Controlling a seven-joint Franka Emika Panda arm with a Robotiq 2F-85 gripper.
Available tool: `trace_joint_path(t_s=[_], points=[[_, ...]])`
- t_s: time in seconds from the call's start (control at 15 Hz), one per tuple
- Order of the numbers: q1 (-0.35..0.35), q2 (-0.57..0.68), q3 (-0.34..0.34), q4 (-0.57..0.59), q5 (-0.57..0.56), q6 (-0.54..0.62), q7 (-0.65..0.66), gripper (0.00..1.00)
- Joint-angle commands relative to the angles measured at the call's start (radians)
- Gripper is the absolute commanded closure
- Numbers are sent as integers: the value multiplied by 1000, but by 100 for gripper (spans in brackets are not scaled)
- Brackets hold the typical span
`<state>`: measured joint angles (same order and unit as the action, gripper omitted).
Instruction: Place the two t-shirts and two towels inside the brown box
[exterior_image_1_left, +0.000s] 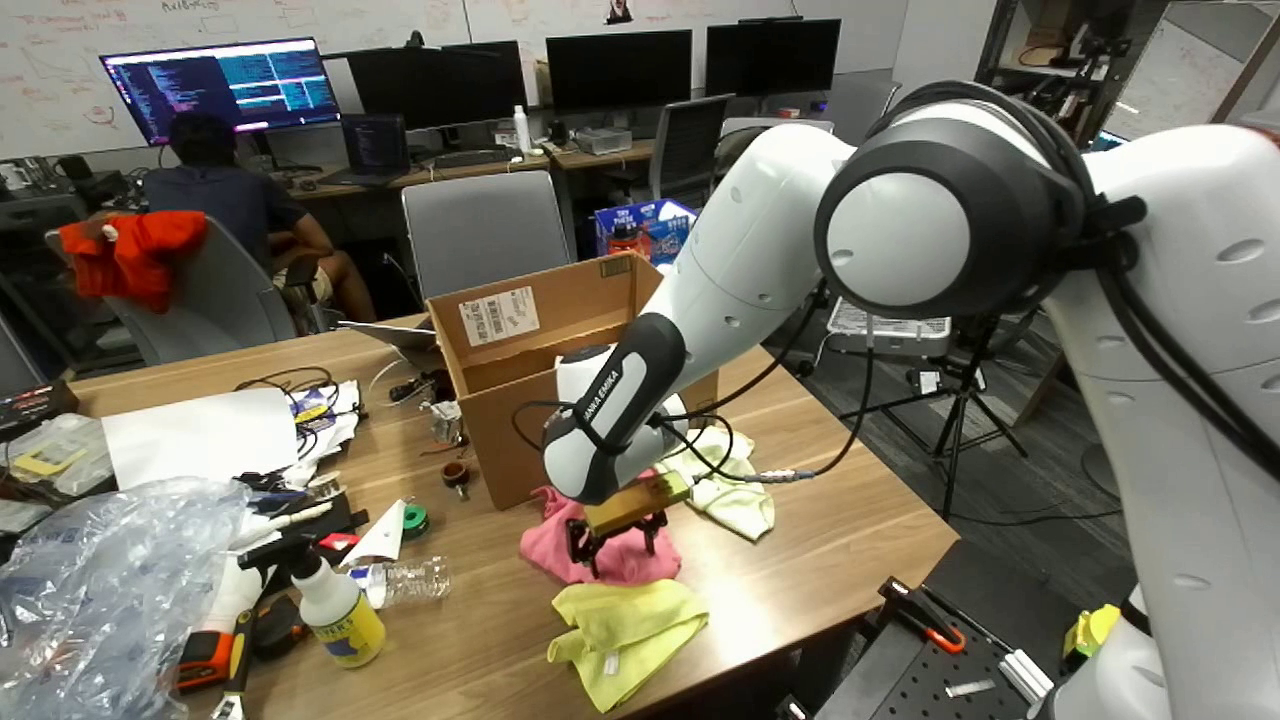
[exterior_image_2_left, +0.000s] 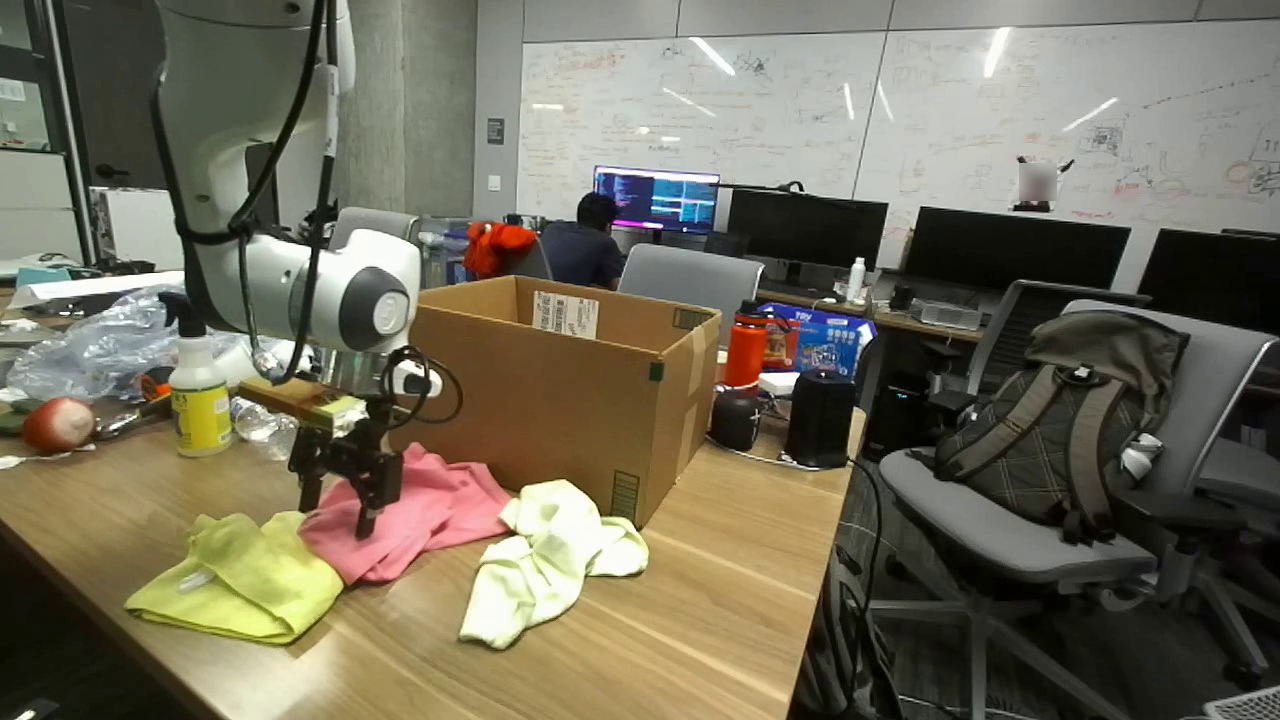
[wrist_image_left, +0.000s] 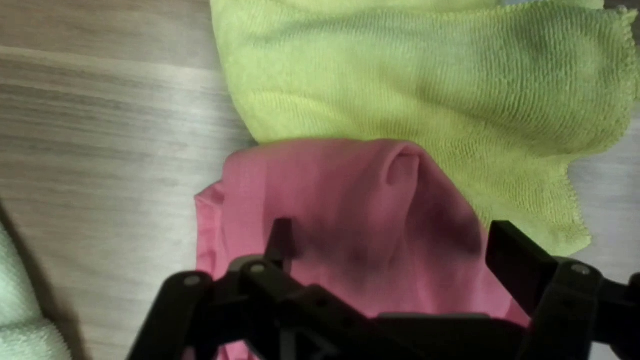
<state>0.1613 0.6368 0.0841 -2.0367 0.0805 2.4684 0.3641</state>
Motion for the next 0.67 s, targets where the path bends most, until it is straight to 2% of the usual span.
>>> trace_joint_path(t_s=[0.0,0.53,0.6], points=[[16,23,-22,4,10,31,-12,0],[18,57,-35,5,7,34,-11,0],[18,55,-35,5,8,36,-12,25]])
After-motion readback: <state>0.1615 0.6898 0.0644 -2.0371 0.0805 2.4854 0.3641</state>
